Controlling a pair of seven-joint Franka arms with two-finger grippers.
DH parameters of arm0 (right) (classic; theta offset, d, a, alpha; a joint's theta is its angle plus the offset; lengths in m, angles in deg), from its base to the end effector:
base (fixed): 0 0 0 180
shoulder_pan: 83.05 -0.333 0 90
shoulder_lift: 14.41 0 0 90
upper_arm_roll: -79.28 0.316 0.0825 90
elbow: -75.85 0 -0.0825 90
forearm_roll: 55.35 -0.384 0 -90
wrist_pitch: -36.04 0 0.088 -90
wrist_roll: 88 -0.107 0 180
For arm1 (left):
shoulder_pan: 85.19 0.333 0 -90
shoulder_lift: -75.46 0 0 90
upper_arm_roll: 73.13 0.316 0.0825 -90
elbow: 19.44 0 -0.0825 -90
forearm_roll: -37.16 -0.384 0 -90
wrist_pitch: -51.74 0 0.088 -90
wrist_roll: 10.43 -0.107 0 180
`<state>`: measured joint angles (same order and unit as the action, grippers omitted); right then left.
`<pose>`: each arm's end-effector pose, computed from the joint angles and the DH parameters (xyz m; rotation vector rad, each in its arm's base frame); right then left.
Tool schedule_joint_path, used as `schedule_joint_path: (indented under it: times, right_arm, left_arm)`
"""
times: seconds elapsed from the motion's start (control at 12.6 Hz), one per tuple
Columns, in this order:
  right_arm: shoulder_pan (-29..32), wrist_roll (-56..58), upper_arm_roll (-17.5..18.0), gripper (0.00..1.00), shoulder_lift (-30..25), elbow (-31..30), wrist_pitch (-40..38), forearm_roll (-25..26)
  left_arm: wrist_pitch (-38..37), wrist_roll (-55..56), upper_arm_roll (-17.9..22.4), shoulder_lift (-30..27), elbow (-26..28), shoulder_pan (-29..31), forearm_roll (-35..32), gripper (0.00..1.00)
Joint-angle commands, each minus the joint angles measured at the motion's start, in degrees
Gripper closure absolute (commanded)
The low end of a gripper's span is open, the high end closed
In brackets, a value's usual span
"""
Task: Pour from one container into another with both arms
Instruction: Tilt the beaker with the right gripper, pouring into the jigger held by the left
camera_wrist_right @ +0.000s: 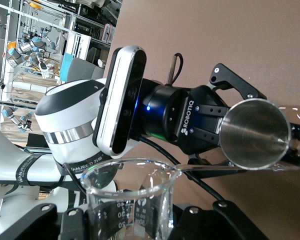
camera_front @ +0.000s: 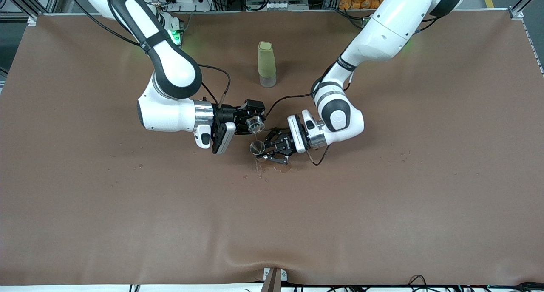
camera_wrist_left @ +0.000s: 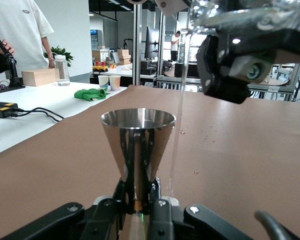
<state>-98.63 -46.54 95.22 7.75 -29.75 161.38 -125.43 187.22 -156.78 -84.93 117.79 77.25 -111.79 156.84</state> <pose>0.5419 0.3563 0.3452 -2.0281 -0.4635 -0.0471 0.5401 -0.4219 0.1852 1.5746 -1.1885 1.2190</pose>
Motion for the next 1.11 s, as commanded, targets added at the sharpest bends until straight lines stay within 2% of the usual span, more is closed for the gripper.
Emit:
schedule_joint_path:
  times: [0.0,0.55,0.87,1.03]
  right_arm:
    - [-1.2,-1.5,-0.3,1.0,0.5,1.1,0.5,-0.1]
    - [-1.3,-2.3,-0.3,1.0,1.8,1.5,0.7,-6.3]
    - [-1.2,-3.4,-0.3,1.0,2.2,1.5,1.0,-7.1]
    - [-1.2,-3.4,-0.4,1.0,2.2,1.5,1.2,-9.9]
  left_arm:
    - [-0.4,-1.7,-0.1,-1.1,1.0,-0.2,1.3,1.0]
    - [-1.1,-2.7,-0.1,-1.4,2.0,0.1,1.3,1.0]
    - [-3.0,-5.4,-0.1,-1.3,2.9,0.4,1.3,1.0]
    - [-3.0,-5.4,-0.1,-1.2,2.8,0.4,1.3,1.0]
